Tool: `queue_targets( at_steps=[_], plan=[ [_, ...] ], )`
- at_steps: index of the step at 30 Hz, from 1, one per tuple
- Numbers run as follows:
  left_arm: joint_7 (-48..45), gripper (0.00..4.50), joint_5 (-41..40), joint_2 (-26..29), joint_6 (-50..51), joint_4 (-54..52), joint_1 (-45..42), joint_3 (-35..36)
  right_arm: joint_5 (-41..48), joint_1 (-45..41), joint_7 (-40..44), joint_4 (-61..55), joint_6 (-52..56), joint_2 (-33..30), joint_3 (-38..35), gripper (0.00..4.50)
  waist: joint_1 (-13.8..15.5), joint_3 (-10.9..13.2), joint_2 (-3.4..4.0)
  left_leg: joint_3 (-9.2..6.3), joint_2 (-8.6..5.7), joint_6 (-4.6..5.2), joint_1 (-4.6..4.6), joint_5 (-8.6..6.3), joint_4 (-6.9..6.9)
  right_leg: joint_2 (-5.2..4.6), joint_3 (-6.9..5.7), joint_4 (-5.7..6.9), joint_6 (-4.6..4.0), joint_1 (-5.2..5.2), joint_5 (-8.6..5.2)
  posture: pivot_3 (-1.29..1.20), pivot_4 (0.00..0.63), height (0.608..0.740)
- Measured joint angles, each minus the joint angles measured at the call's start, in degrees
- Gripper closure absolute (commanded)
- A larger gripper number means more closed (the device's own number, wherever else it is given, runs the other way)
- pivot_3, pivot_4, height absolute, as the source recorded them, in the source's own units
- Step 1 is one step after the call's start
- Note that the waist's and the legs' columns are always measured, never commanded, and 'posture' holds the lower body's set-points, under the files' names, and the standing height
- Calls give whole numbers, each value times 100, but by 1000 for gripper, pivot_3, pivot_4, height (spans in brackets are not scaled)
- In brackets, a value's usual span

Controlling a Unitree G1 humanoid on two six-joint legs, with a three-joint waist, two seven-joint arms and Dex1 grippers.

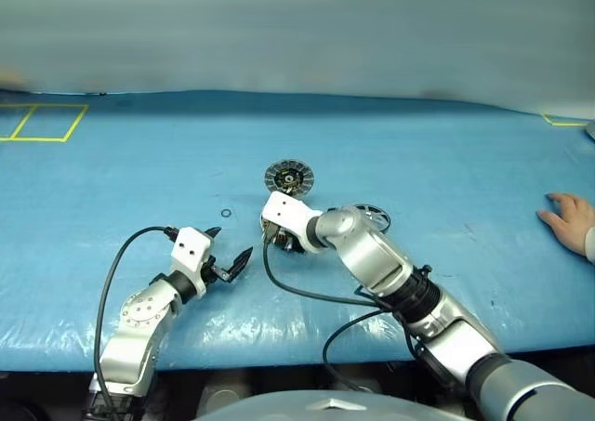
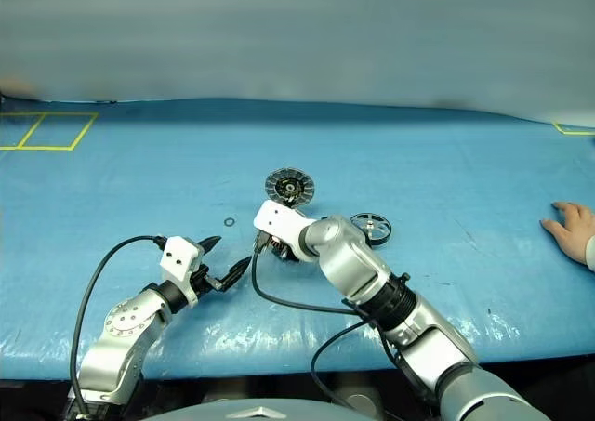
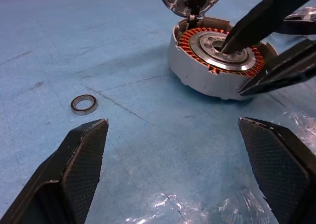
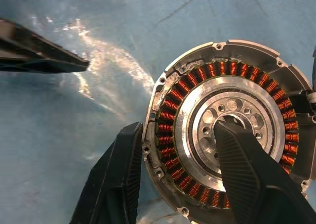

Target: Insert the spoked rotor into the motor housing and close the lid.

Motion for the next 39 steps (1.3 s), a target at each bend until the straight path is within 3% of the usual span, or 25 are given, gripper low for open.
queue_targets(
  at_steps=[13, 20, 26, 35, 37, 39],
  plan=[
    [-7, 0, -7, 8, 40, 0, 23, 3, 389, 851, -958, -1397, 1494, 443, -235, 2602, 30, -21, -6, -3, -1, -4, -14, -4, -5, -25, -4, -11, -5, -10, -3, 0, 150, 740],
    [-8, 0, -7, 5, 108, 0, 7, -3, 687, 839, -1433, -1622, 1999, 761, -458, 314, 32, 18, 8, -7, -2, -4, -37, -4, -5, -26, -7, -12, -5, -30, -3, 0, 150, 740],
    [-12, 0, -16, 4, 121, -1, 9, -2, 1113, 790, -1668, -2259, 2845, 832, -773, 314, 65, 34, 16, -19, -10, -2, -112, -2, 2, -17, -19, -15, 4, -73, 3, 0, 150, 740],
    [-115, 0, -132, 82, 182, -27, -41, 32, 1887, 917, -1619, -3435, 2833, 805, -1838, 314, 41, 87, 16, -22, -6, -3, -116, -1, 0, 10, -21, -14, 8, -67, 3, 0, 150, 740],
    [-94, 0, -132, 93, 228, -27, -100, 98, 2010, 1408, -1550, -3633, 2129, 684, -2063, 314, 52, 95, 8, -31, -10, -2, -114, -2, -2, 11, -24, -17, 23, -58, -1, 0, 150, 740],
    [-13, 0, -119, 86, 237, -11, -205, 120, 1961, 2174, -1552, -3618, 727, 302, -2090, 314, 82, 106, 3, -36, -27, 1, -115, -4, -3, 8, -17, -20, 35, -52, -10, 0, 150, 740]
  ],
)
